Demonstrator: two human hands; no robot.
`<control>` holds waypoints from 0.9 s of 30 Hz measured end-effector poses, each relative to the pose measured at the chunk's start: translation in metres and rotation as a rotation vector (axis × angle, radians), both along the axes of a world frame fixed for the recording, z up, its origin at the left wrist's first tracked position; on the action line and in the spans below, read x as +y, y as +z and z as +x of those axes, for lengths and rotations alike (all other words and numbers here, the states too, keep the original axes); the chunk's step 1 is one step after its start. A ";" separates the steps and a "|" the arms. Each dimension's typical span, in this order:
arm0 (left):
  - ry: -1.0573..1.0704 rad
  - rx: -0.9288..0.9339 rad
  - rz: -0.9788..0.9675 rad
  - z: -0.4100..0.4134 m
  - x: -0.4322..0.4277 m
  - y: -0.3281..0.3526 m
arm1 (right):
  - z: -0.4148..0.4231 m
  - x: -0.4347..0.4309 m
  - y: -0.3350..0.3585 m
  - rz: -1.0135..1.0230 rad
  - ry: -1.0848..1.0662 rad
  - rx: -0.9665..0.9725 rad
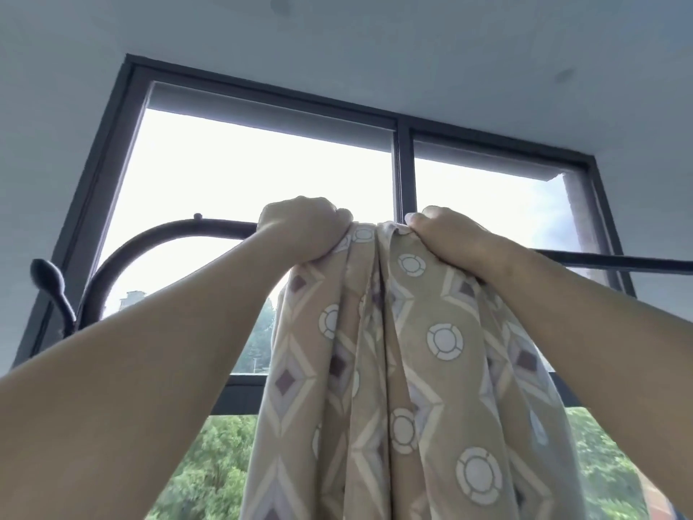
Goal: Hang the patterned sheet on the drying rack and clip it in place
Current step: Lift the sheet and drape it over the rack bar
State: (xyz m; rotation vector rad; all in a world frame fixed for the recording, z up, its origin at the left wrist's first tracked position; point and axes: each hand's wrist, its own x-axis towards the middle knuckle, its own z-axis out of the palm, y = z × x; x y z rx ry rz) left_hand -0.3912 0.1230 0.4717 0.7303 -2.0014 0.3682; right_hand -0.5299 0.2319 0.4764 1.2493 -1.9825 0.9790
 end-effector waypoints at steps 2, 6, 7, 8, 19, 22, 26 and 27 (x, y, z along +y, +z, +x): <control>0.021 0.042 -0.073 0.001 0.002 -0.009 | 0.003 0.010 -0.013 -0.012 -0.022 -0.002; -0.031 0.136 -0.186 0.005 0.004 -0.024 | 0.005 0.030 -0.040 -0.040 -0.052 0.120; -0.064 0.158 -0.186 0.007 0.006 -0.028 | 0.003 0.032 -0.047 -0.057 -0.049 0.147; -0.082 0.173 -0.197 0.010 0.007 -0.033 | 0.002 0.035 -0.055 -0.075 -0.042 0.158; -0.506 0.326 0.170 0.042 0.041 -0.085 | 0.044 0.067 -0.135 -0.361 0.411 -0.342; -0.811 0.443 0.475 0.045 0.049 -0.113 | 0.043 0.073 -0.160 -0.358 0.488 -0.549; -0.967 0.455 0.816 0.046 0.049 -0.147 | 0.046 0.077 -0.189 -0.280 0.467 -0.673; -0.953 0.444 0.855 0.048 0.050 -0.154 | 0.048 0.078 -0.193 -0.270 0.462 -0.693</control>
